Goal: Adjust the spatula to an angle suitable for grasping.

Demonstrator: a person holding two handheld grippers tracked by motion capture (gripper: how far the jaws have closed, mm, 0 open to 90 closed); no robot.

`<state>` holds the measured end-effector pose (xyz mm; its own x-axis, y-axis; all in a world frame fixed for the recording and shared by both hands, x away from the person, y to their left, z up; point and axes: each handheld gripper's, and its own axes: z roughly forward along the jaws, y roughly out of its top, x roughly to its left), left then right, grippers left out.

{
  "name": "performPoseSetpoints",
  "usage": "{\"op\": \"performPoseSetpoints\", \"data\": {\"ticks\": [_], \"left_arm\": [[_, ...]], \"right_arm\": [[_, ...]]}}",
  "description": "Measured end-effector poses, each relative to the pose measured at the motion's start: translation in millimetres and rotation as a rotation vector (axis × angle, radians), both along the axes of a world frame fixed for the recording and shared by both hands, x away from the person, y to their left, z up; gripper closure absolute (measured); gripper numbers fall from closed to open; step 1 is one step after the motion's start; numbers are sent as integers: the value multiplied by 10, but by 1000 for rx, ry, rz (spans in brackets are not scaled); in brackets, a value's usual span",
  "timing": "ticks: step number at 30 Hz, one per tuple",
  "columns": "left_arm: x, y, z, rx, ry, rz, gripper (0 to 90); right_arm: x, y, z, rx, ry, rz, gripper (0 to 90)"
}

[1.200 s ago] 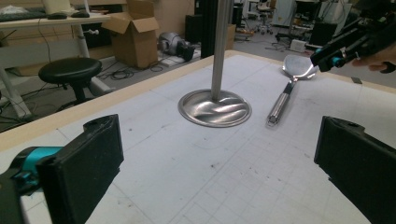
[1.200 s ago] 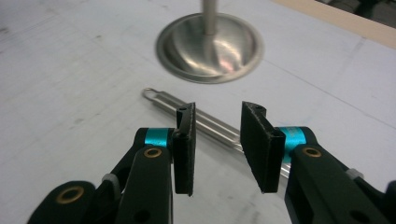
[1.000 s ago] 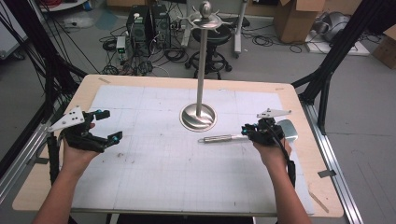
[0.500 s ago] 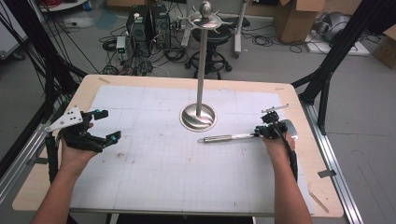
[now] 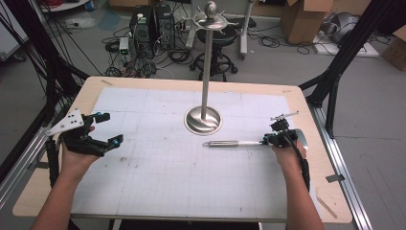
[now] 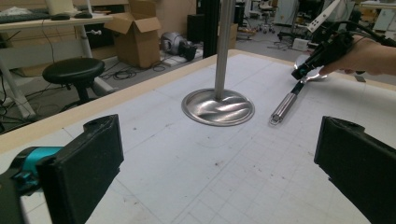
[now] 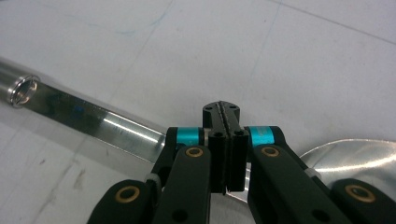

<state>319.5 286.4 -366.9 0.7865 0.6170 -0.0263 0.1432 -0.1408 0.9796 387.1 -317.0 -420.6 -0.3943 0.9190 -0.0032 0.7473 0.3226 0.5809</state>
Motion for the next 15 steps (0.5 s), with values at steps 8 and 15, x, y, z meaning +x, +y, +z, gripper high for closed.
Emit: {"op": "performPoseSetpoints", "data": {"ticks": [8,15], "left_arm": [[5,-42,-11,4,3,-6,18],[12,-51,-14,0,3,-6,18]], "right_arm": [[-265,-64,-11,45,10,49,900],[-424,-53,-7,65,9,72,900]]}}
